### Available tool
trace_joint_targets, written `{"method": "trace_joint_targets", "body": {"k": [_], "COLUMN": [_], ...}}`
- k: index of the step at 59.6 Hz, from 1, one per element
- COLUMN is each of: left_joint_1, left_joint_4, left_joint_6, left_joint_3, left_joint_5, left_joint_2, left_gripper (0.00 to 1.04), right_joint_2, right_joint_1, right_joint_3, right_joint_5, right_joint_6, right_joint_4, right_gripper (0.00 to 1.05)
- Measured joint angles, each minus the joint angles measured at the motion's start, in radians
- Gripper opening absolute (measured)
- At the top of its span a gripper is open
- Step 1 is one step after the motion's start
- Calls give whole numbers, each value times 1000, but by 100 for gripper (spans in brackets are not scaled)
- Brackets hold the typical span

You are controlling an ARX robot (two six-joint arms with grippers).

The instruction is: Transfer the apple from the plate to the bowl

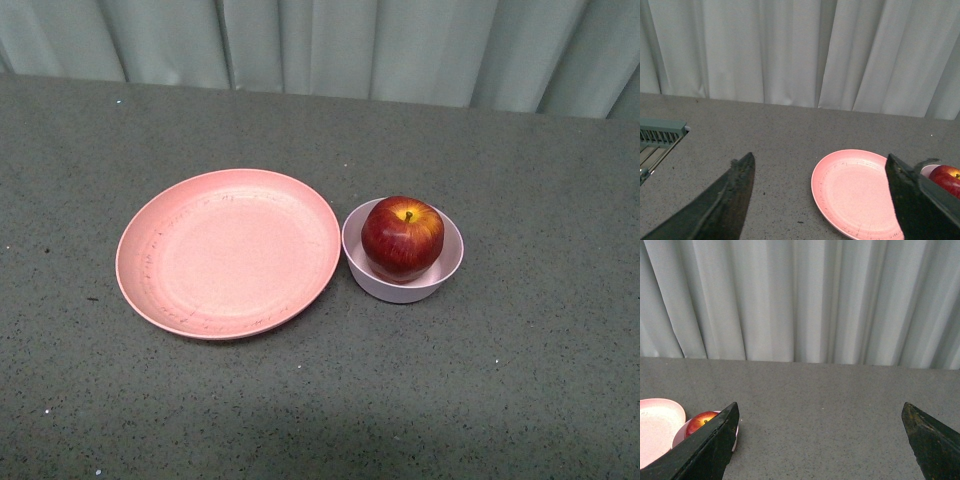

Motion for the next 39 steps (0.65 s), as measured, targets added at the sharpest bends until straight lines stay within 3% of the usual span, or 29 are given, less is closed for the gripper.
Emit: {"method": "trace_joint_targets", "body": {"k": [8, 39], "left_joint_1": [0, 0], "left_joint_4": [0, 0], "left_joint_6": [3, 3], "left_joint_3": [0, 0], "left_joint_5": [0, 0], "left_joint_2": [0, 0], "left_gripper": [100, 98], "right_joint_2": [0, 0], "right_joint_1": [0, 0], "right_joint_3": [0, 0], "right_joint_5": [0, 0], "right_joint_6": [0, 0], "right_joint_4": [0, 0], "right_gripper": [95, 95]}}
